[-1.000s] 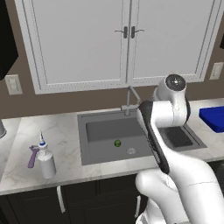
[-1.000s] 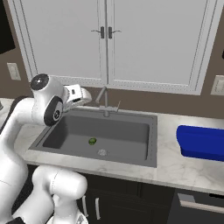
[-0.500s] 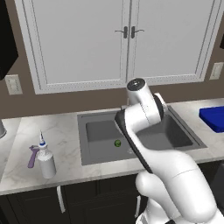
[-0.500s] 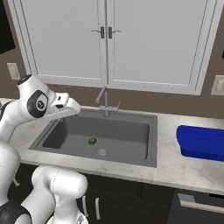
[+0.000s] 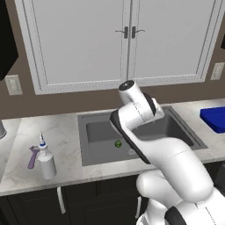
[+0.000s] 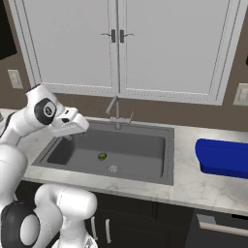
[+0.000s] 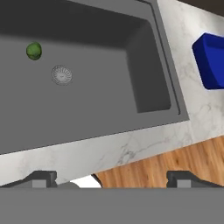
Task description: Pick up all produce items and place them in the sink. Turn on the sink faucet to wash them. Then turn the sink off and put them in the tray.
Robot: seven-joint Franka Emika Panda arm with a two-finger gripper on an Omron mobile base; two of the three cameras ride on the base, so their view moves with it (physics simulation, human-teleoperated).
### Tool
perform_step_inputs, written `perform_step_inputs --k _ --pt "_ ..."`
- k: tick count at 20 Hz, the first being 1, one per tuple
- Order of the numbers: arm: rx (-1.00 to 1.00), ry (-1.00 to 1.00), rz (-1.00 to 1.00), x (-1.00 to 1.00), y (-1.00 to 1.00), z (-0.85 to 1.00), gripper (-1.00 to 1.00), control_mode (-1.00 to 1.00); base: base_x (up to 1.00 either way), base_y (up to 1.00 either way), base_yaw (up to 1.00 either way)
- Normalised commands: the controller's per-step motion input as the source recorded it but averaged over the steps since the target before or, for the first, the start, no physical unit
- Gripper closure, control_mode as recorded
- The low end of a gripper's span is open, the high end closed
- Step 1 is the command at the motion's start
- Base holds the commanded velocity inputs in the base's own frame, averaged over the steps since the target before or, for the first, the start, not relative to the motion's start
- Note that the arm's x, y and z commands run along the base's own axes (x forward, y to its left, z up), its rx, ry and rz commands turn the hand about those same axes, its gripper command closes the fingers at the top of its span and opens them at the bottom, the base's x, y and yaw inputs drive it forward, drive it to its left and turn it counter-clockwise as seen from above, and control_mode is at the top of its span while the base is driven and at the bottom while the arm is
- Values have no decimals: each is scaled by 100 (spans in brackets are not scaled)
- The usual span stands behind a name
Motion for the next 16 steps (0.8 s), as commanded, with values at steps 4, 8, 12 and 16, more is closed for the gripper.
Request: perform_step_inputs --k 4,8,12,16 --pt "2 0 -8 1 0 -27 -100 -100 0 0 0" --pt "3 -3 -6 5 2 -33 -100 -100 0 0 0" --pt "6 -1 -3 8 0 -30 -100 -100 0 0 0" --pt "7 0 -2 13 0 -28 -100 -100 0 0 0"
